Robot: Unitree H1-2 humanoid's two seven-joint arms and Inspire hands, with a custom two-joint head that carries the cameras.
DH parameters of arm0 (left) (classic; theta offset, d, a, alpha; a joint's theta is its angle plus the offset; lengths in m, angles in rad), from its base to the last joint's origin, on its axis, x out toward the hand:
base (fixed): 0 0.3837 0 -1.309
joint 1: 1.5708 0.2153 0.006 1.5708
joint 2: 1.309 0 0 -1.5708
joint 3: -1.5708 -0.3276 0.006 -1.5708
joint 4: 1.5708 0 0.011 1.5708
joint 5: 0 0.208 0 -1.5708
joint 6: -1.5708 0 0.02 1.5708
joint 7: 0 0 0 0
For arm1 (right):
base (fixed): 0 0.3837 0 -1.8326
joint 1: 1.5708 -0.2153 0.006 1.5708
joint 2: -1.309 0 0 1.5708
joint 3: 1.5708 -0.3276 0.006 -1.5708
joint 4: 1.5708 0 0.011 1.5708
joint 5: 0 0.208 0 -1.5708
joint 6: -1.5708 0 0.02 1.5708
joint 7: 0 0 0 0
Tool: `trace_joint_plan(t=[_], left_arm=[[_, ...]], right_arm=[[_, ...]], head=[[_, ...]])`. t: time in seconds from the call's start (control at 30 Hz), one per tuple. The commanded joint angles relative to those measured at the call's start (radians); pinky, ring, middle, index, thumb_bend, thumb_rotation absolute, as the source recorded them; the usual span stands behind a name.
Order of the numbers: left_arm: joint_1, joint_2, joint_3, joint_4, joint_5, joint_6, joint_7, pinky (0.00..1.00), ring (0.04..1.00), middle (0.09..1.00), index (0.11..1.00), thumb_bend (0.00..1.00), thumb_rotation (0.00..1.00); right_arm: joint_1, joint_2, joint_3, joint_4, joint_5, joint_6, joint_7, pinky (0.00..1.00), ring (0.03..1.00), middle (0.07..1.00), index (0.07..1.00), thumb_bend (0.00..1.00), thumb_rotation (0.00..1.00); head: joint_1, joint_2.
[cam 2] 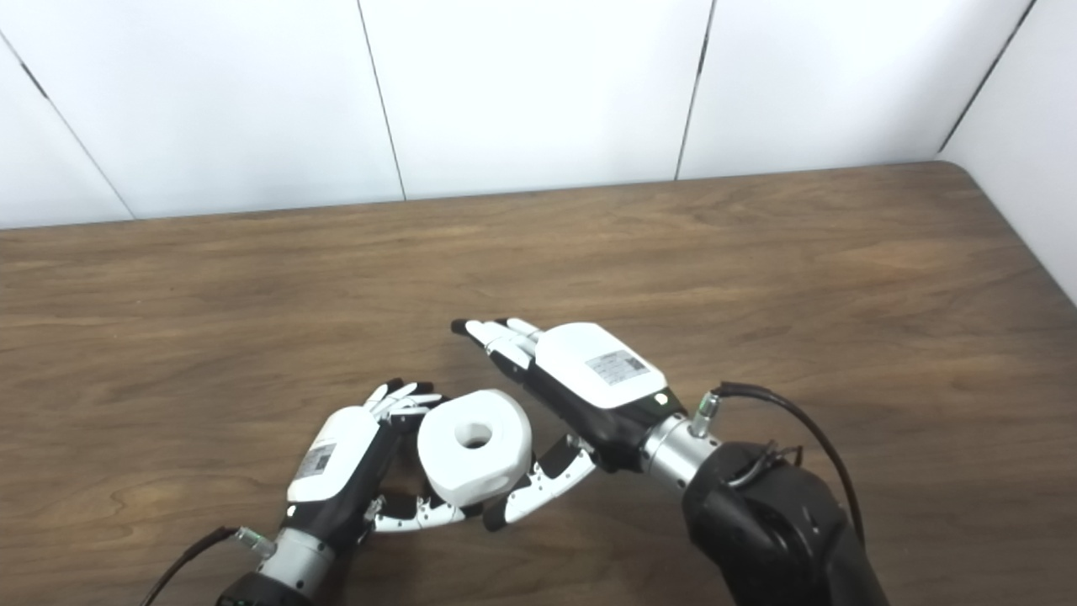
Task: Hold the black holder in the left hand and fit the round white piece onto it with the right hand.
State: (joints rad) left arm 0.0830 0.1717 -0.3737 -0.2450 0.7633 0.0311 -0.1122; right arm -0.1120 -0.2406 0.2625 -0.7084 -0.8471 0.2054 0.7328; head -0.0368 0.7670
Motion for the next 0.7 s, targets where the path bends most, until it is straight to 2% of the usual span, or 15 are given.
trace_joint_plan(t=[0.0,0.3,0.33,0.4,0.6,0.67], left_arm=[[0.007,0.009,-0.008,0.044,-0.006,0.015,-0.026,0.96,0.876,0.782,0.483,0.52,0.05],[0.004,0.016,-0.005,0.03,0.036,0.03,-0.035,0.96,0.851,0.77,0.495,0.52,0.07],[0.004,0.017,-0.007,0.027,0.045,0.033,-0.038,0.96,0.857,0.779,0.58,0.67,0.13],[0.004,0.019,-0.009,0.02,0.059,0.046,-0.053,0.99,0.884,0.813,0.703,0.8,0.23],[0.009,0.017,-0.012,0.008,0.076,0.087,-0.099,0.98,0.947,0.906,0.891,0.9,0.31],[0.01,0.02,-0.012,0.01,0.077,0.087,-0.107,0.98,0.957,0.921,0.922,0.91,0.31]], right_arm=[[-0.036,-0.007,-0.014,-0.041,0.013,0.006,0.002,0.87,0.998,0.985,1.0,1.0,0.48],[-0.048,-0.024,-0.038,-0.066,0.008,0.033,0.04,0.91,1.0,0.995,1.0,1.0,0.49],[-0.05,-0.024,-0.039,-0.067,0.007,0.036,0.042,0.91,1.0,0.995,1.0,1.0,0.49],[-0.052,-0.023,-0.041,-0.071,0.004,0.043,0.047,0.92,1.0,0.997,1.0,1.0,0.48],[-0.056,-0.017,-0.048,-0.069,-0.009,0.044,0.041,0.94,1.0,0.992,1.0,1.0,0.51],[-0.059,-0.018,-0.052,-0.067,-0.012,0.042,0.039,0.94,1.0,0.992,1.0,1.0,0.51]], head=[[-0.003,-0.001],[-0.007,0.003],[-0.007,0.004],[-0.007,0.004],[-0.003,0.005],[-0.003,0.005]])
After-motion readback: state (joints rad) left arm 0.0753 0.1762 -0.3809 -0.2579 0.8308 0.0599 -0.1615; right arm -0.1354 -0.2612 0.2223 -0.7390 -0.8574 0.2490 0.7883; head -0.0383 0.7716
